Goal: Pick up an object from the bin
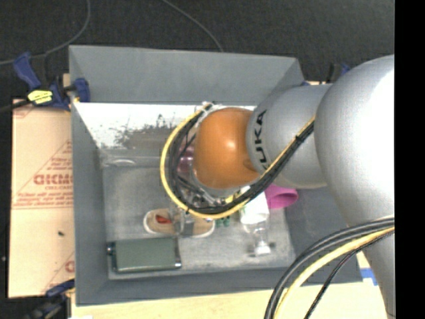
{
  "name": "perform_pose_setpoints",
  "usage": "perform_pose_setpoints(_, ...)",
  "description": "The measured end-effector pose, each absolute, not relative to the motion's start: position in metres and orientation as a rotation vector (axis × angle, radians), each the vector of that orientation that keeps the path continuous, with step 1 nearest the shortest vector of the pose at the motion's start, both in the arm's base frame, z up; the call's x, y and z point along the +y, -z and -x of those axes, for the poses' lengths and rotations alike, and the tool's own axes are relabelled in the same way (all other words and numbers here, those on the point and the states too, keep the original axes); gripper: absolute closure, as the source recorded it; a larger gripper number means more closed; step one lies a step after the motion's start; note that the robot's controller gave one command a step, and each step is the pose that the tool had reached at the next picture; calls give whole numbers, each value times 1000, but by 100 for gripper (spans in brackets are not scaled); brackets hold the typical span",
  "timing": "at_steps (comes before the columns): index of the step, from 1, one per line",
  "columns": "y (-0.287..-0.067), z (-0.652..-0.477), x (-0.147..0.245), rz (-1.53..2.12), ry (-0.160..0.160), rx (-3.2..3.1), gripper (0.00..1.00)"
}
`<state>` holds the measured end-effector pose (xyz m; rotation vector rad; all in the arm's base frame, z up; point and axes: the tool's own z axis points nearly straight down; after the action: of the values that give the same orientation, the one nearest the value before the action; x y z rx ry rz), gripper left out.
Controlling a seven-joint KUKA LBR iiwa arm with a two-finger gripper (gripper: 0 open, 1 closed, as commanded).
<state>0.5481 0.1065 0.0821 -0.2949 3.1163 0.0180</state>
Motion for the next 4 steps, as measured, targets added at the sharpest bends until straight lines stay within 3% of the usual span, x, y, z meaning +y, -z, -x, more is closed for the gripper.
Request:
perform_pose_setpoints(1,-82,-547,104,537,-16,3074,100)
perform_pose_setpoints(2,-81,-561,110,403,-23,3100,100)
perform_pose_setpoints(3,-81,-561,110,401,-23,3100,100)
perform_pose_setpoints(4,-85,-583,114,388,-25,3094,100)
